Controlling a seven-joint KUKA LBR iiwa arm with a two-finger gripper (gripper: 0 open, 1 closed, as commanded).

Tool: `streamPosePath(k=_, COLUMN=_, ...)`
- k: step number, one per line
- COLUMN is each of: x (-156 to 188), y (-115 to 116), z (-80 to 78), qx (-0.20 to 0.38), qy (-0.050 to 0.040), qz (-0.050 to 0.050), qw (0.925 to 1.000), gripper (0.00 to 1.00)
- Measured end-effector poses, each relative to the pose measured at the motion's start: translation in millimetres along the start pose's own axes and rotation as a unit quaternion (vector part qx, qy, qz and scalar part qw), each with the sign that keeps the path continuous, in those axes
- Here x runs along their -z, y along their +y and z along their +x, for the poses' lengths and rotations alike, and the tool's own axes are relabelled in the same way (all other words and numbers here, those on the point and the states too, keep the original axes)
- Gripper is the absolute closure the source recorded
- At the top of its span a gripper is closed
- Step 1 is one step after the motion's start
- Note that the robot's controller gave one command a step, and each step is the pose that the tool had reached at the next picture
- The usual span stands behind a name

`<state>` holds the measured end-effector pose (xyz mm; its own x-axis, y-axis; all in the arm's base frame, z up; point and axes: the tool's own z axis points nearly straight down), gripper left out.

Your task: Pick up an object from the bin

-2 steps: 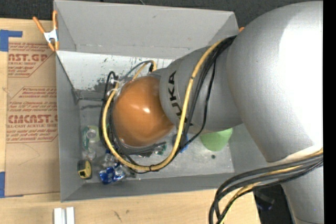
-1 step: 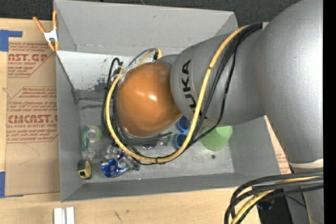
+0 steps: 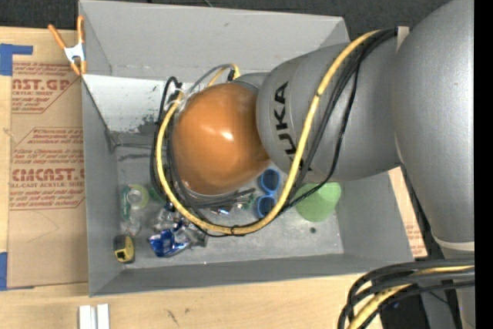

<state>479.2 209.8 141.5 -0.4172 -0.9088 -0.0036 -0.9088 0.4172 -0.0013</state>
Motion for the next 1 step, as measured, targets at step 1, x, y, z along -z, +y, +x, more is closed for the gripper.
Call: streamPosePath(k=1, x=9.4, y=0.3, z=-1.0, qx=-0.001, qy=0.0005, qz=0.0, qw=1.0, gripper=1.0)
